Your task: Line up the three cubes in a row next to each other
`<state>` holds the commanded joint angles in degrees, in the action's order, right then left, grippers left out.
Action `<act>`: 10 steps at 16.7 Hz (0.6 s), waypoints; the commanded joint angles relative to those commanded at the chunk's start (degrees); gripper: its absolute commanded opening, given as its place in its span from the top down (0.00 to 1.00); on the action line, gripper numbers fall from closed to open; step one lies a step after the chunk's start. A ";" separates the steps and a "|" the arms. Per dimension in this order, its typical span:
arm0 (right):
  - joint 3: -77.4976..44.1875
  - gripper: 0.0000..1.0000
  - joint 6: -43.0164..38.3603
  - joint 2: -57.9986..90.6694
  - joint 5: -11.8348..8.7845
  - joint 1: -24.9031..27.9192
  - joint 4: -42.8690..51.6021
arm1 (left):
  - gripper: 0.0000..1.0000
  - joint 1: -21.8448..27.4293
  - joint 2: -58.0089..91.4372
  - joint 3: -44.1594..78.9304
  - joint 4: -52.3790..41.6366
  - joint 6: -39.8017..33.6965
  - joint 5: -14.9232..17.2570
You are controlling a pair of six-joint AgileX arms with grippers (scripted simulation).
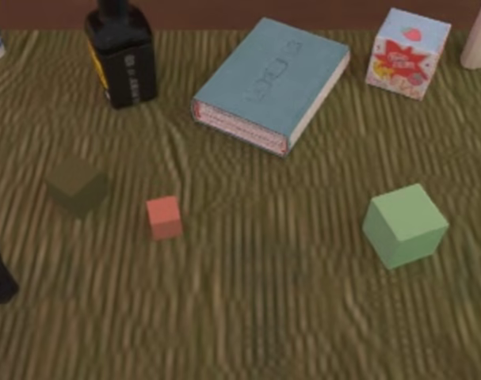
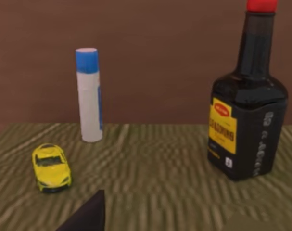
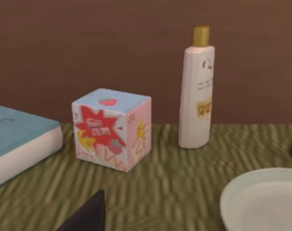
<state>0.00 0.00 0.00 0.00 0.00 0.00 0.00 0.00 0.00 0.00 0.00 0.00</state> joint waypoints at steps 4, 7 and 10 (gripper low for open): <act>0.00 0.00 0.00 0.00 0.00 0.00 0.00 | 0.00 0.60 1.74 1.73 -1.23 0.95 0.12; 0.00 0.00 0.00 0.00 0.00 0.00 0.00 | 0.00 2.61 8.92 8.79 -5.95 4.59 0.30; 0.00 0.00 0.00 0.00 0.00 0.00 0.00 | 0.00 5.42 21.53 19.94 -13.32 10.22 0.27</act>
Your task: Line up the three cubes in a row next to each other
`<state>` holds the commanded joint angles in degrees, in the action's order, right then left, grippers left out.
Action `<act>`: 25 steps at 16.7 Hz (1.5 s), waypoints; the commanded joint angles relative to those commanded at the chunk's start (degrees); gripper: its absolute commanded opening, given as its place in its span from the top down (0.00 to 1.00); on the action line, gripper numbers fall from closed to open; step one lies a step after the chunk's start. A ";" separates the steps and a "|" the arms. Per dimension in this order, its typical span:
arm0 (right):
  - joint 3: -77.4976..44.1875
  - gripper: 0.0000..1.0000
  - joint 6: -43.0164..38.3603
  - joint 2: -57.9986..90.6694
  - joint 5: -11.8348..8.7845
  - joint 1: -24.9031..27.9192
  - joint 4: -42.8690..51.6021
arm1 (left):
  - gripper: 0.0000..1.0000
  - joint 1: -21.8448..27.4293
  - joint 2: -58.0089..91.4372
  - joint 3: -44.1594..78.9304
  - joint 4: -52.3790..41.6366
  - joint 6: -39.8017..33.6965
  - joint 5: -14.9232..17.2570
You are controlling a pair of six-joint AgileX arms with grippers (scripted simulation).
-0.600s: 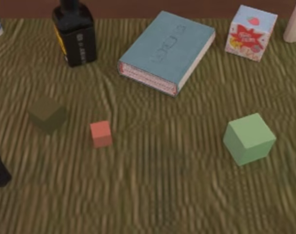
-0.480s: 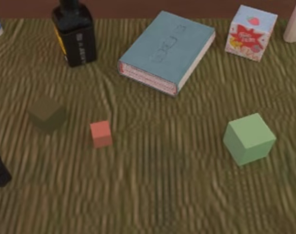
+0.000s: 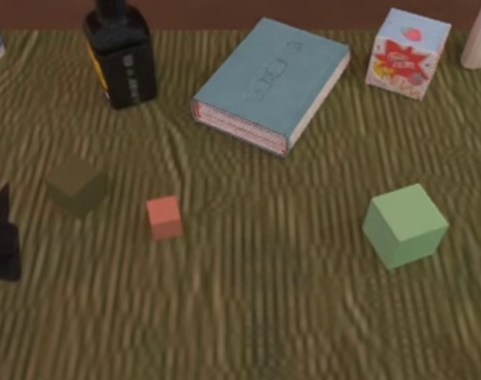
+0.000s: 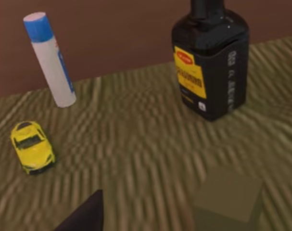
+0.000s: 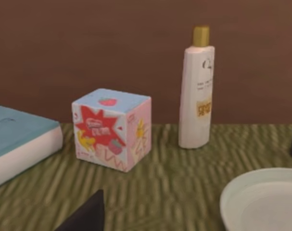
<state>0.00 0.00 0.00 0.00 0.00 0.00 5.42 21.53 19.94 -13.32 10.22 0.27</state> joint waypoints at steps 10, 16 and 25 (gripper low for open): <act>0.00 0.00 0.00 0.00 0.00 0.00 0.00 | 0.00 11.99 62.23 45.24 -32.81 24.16 -0.18; 0.00 0.00 0.00 0.00 0.00 0.00 0.00 | 0.00 17.70 88.49 67.03 -47.57 35.42 -0.10; 0.00 0.00 0.00 0.00 0.00 0.00 0.00 | 0.00 19.89 98.78 76.53 -52.84 39.86 -0.14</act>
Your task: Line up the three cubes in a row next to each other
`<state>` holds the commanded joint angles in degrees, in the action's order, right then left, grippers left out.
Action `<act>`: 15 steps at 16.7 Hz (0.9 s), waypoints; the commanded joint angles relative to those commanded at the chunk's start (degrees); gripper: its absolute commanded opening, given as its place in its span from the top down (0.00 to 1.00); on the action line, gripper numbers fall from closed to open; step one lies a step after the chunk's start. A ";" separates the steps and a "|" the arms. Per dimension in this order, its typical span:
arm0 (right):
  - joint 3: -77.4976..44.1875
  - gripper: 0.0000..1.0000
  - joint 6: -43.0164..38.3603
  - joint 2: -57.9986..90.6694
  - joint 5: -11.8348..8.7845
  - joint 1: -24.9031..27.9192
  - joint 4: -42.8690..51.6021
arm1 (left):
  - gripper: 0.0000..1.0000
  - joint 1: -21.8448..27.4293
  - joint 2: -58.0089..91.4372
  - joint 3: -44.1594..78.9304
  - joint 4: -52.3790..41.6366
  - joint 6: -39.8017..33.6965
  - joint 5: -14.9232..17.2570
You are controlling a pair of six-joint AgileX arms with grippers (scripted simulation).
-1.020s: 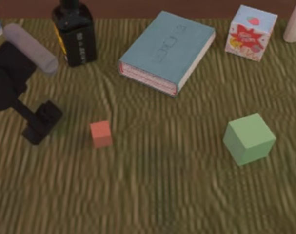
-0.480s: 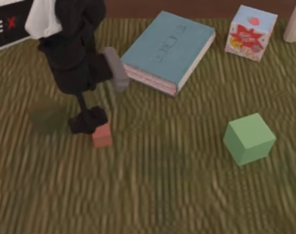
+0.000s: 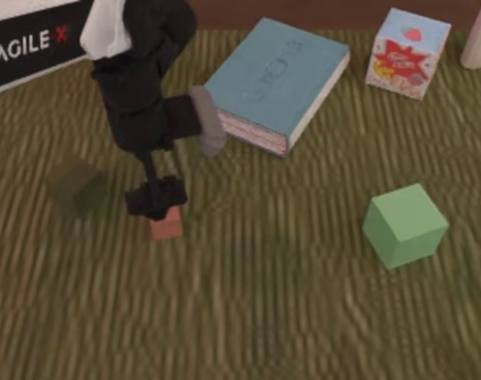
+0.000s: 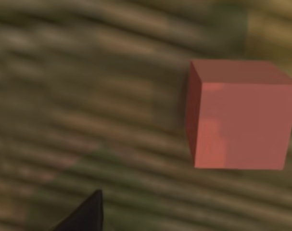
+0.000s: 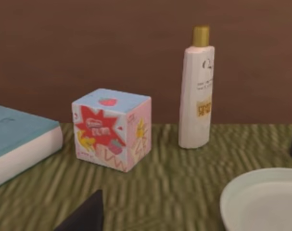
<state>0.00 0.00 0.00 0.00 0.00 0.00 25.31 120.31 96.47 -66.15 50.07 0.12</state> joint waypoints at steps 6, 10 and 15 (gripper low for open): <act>0.00 0.00 0.00 0.00 0.00 0.00 0.00 | 0.00 -0.11 2.28 -4.33 6.60 0.12 0.02; 0.00 0.00 0.00 0.00 0.00 0.00 0.00 | 0.00 -0.10 5.70 -9.81 15.85 0.15 0.05; 0.00 0.00 0.00 0.00 0.00 0.00 0.00 | 0.00 -0.10 6.56 -11.05 17.60 0.18 0.06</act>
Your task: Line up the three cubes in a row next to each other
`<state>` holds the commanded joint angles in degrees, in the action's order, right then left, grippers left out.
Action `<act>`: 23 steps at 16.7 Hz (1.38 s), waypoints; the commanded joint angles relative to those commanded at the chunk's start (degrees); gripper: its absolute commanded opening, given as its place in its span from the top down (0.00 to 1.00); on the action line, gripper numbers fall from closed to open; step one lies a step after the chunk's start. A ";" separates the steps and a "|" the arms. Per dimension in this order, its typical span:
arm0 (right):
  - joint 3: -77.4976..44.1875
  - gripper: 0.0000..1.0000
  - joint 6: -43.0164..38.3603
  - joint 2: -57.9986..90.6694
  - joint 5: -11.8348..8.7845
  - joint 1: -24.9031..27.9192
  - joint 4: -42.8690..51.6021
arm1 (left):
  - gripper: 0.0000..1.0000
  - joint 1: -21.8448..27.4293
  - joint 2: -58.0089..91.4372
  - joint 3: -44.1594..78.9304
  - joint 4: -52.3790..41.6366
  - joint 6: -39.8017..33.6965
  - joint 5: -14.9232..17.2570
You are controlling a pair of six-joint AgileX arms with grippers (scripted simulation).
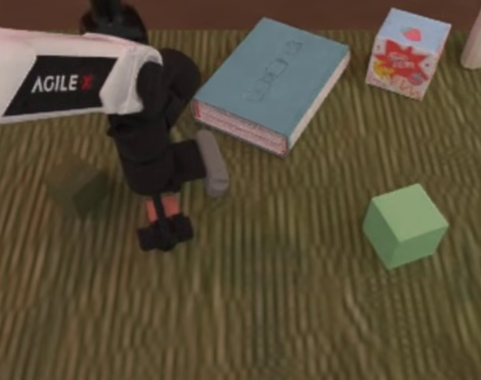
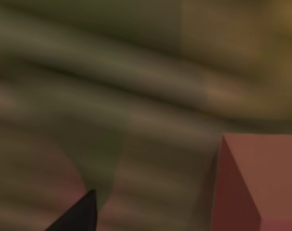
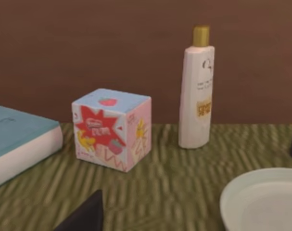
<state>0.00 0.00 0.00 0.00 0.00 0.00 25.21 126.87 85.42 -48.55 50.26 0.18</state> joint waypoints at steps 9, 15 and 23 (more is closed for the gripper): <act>0.00 0.00 0.00 0.00 0.00 0.00 0.00 | 0.68 0.00 0.00 0.00 0.00 0.00 0.00; 0.00 0.00 0.00 0.00 0.00 0.00 0.00 | 1.00 0.00 0.00 0.00 0.00 0.00 0.00; 0.00 0.00 0.00 0.00 0.00 0.00 0.00 | 1.00 0.03 -2.46 0.51 -2.03 -0.87 1.03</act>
<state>0.00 0.00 0.00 0.00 0.00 0.00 25.24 124.41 85.93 -50.57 49.39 1.22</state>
